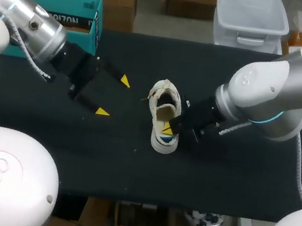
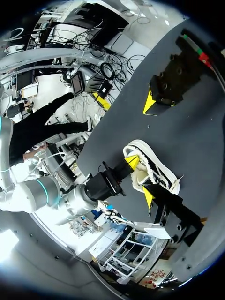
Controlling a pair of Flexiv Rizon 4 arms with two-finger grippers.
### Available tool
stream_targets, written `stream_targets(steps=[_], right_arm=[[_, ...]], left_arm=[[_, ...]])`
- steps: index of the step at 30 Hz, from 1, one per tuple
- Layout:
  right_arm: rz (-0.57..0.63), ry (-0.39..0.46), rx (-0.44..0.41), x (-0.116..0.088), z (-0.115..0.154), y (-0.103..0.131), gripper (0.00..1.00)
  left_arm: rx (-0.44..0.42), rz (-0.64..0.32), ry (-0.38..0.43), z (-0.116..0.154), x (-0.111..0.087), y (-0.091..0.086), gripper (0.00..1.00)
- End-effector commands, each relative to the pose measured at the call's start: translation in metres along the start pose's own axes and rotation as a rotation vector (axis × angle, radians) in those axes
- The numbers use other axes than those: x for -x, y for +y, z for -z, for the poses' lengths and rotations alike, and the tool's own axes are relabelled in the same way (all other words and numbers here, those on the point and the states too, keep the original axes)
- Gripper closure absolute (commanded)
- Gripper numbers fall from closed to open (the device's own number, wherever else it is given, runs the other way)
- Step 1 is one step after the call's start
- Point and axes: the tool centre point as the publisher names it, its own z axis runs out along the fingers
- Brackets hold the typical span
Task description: Open the shoe tongue, take the insole out of the shoe, put the insole back into the shoe, and pack the shoe into the shoebox
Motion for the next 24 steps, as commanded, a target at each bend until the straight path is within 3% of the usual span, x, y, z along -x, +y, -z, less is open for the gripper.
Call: stream_targets(steps=[1,6,7,9,10,11,24], right_arm=[[-0.011,-0.013,0.016,0.000,-0.009,0.006,1.00],[-0.017,-0.021,0.055,0.007,-0.016,0.008,1.00],[-0.011,-0.040,0.106,0.010,-0.021,0.008,1.00],[-0.006,-0.043,0.116,0.011,-0.021,0.008,1.00],[0.010,-0.073,0.190,0.012,-0.024,0.005,1.00],[0.016,-0.071,0.199,0.014,-0.027,0.005,1.00],[0.157,0.040,0.170,0.002,0.009,-0.024,1.00]], left_arm=[[0.000,0.005,0.001,0.004,-0.002,0.002,0.00],[-0.002,0.014,-0.001,0.007,-0.004,0.006,0.00],[-0.004,0.019,0.000,0.007,-0.005,0.009,0.00],[-0.004,0.020,0.000,0.007,-0.005,0.009,0.00],[-0.006,0.023,0.003,0.007,-0.005,0.010,0.00],[-0.005,0.024,0.006,0.007,-0.004,0.011,0.00],[-0.004,0.028,0.012,0.005,-0.001,0.008,0.00]])
